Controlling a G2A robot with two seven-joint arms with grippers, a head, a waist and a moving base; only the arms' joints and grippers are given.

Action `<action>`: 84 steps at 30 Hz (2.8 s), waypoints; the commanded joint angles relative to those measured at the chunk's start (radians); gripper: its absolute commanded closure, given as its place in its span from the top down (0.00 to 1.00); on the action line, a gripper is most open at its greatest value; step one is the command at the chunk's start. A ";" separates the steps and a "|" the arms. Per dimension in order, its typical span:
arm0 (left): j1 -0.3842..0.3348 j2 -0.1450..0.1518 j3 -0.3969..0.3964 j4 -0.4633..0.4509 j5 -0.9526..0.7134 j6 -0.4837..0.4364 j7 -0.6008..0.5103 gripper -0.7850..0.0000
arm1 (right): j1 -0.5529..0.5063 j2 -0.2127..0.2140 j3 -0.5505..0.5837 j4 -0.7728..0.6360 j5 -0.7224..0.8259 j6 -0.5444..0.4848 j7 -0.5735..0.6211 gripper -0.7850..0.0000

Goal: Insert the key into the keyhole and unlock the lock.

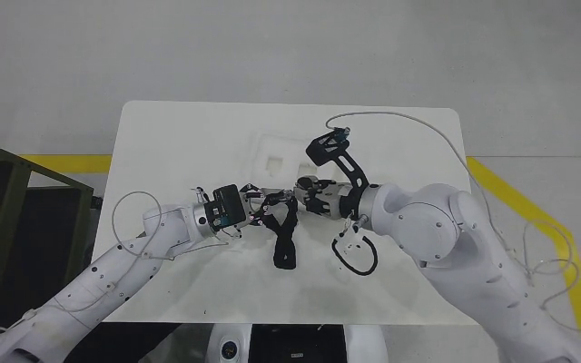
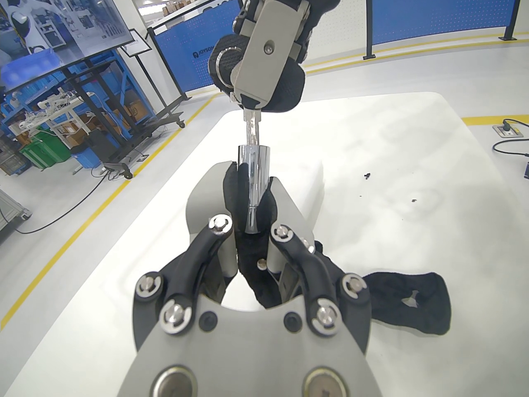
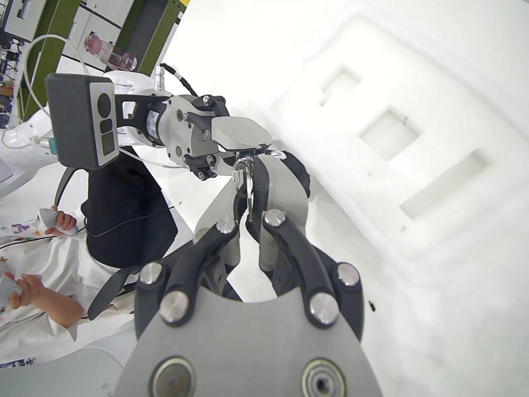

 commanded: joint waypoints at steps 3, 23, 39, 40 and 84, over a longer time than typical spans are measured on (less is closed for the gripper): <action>0.000 0.000 0.000 0.000 0.000 0.000 0.000 0.00 | 0.007 -0.003 -0.004 0.015 0.008 -0.002 0.002 0.00; 0.000 0.000 0.000 0.000 0.000 0.000 0.000 0.00 | 0.027 -0.019 -0.036 0.048 0.014 -0.006 0.005 0.45; 0.000 0.000 0.000 0.000 0.000 0.000 0.000 0.00 | -0.016 -0.007 0.047 -0.006 0.032 -0.041 0.033 0.98; 0.000 0.000 0.000 0.000 0.000 0.000 0.000 0.00 | -0.023 -0.005 0.057 -0.012 0.037 -0.047 0.037 0.92; 0.000 0.000 0.000 0.000 0.000 0.000 0.000 0.00 | -0.054 0.002 0.082 -0.013 0.029 -0.099 0.013 0.00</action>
